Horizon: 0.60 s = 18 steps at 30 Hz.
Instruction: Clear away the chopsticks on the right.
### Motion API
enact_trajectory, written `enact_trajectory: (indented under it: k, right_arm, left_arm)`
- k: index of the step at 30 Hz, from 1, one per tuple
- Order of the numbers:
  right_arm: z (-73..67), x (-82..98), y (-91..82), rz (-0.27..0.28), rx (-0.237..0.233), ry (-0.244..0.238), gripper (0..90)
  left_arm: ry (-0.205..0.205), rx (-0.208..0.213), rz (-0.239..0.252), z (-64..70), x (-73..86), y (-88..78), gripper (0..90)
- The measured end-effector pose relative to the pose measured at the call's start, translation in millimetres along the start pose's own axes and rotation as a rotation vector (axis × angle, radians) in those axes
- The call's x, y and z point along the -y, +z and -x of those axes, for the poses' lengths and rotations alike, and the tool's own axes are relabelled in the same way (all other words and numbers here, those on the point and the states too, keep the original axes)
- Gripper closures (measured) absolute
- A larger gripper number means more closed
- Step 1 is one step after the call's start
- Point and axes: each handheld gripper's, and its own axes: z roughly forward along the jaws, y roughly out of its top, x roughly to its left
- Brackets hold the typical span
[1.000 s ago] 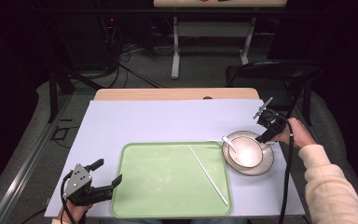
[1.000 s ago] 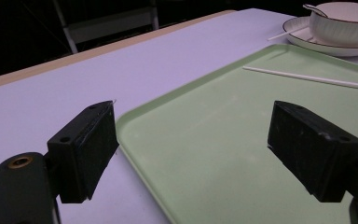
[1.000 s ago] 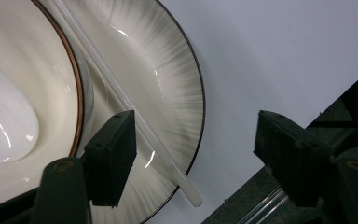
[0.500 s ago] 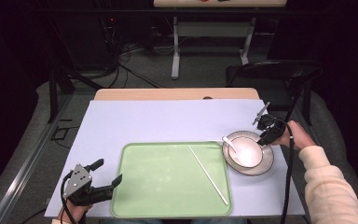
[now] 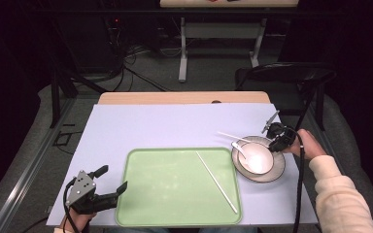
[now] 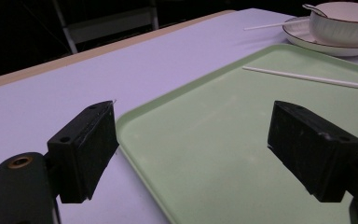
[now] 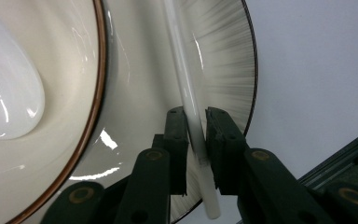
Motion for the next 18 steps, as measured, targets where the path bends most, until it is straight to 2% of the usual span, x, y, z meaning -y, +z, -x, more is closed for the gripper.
enact_trajectory:
  k: [9,13,14,15,18]
  right_arm:
    - [-1.7,3.3,0.4,0.015,0.009,0.036,82.8]
    - [-4.4,4.7,-4.1,0.030,0.031,0.089,83.0]
    - [-5.8,4.3,-8.9,0.034,0.052,0.112,83.1]
    - [-5.8,4.3,-8.9,0.034,0.052,0.112,83.1]
    - [-8.7,2.7,-24.5,0.064,0.080,0.160,83.1]
  left_arm:
    - [0.000,0.002,0.001,-0.1,0.0,0.0,15.5]
    - [0.002,-0.001,-0.002,-0.1,-0.1,0.1,15.5]
    - [0.001,0.000,0.001,-0.1,0.1,0.6,15.5]
    - [0.001,0.000,0.001,-0.1,0.1,0.6,15.5]
    - [0.001,-0.002,0.000,0.0,-0.1,0.6,15.6]
